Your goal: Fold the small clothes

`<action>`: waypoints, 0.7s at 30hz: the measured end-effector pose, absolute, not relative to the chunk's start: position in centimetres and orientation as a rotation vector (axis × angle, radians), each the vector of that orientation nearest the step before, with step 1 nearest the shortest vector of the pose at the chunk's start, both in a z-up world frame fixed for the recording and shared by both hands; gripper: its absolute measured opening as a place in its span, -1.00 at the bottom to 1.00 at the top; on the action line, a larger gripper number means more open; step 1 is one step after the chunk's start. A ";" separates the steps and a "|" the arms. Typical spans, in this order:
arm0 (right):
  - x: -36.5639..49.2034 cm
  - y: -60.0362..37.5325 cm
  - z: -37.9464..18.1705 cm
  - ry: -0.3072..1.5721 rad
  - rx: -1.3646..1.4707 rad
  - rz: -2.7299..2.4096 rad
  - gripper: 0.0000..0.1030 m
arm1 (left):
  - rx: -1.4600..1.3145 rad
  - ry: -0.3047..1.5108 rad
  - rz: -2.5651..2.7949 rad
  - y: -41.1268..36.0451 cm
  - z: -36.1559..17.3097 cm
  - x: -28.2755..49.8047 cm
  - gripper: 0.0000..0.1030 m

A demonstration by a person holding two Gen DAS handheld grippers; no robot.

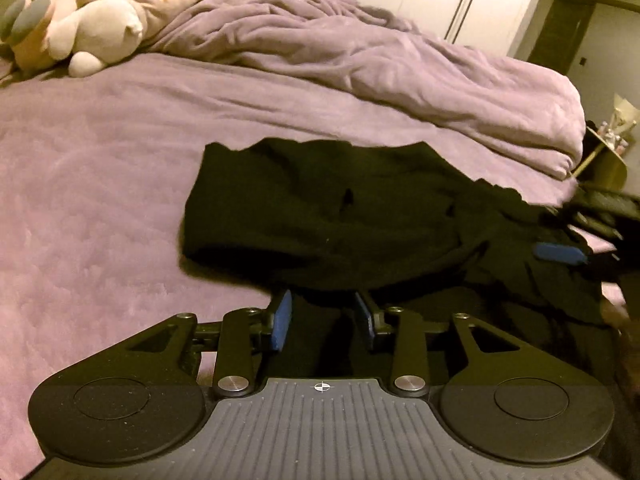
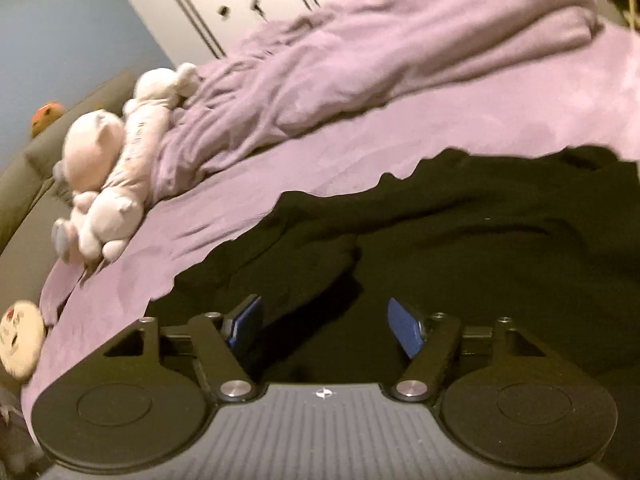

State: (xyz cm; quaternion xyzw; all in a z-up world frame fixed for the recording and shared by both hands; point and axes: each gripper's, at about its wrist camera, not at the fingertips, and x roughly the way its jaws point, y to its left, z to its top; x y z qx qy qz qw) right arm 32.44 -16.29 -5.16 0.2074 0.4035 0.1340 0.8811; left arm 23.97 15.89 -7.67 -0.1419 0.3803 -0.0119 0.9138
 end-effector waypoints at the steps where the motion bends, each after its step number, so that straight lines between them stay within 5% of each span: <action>1: 33.3 -16.1 -5.6 0.856 0.441 0.273 0.33 | -0.294 0.782 -0.022 15.9 -7.8 23.9 -0.23; 7: 36.3 -14.6 -7.8 0.945 0.476 0.245 -0.36 | -0.293 0.786 -0.027 15.7 -8.2 23.9 -0.19; 9: 36.5 -13.8 -7.7 0.938 0.438 0.262 -0.95 | -0.286 0.789 -0.023 15.6 -8.1 24.0 -0.19; 12: 35.9 -13.4 -5.6 0.853 0.358 0.280 -0.96 | -0.291 0.778 -0.021 15.5 -7.6 24.0 -0.19; 17: 28.6 -20.0 -0.5 0.423 0.509 0.268 -0.96 | -0.311 0.779 -0.014 15.3 -7.6 24.3 -0.18; 21: 26.9 -23.5 -3.9 0.541 0.463 0.135 -0.93 | -0.301 0.797 -0.008 14.6 -7.6 24.5 -0.17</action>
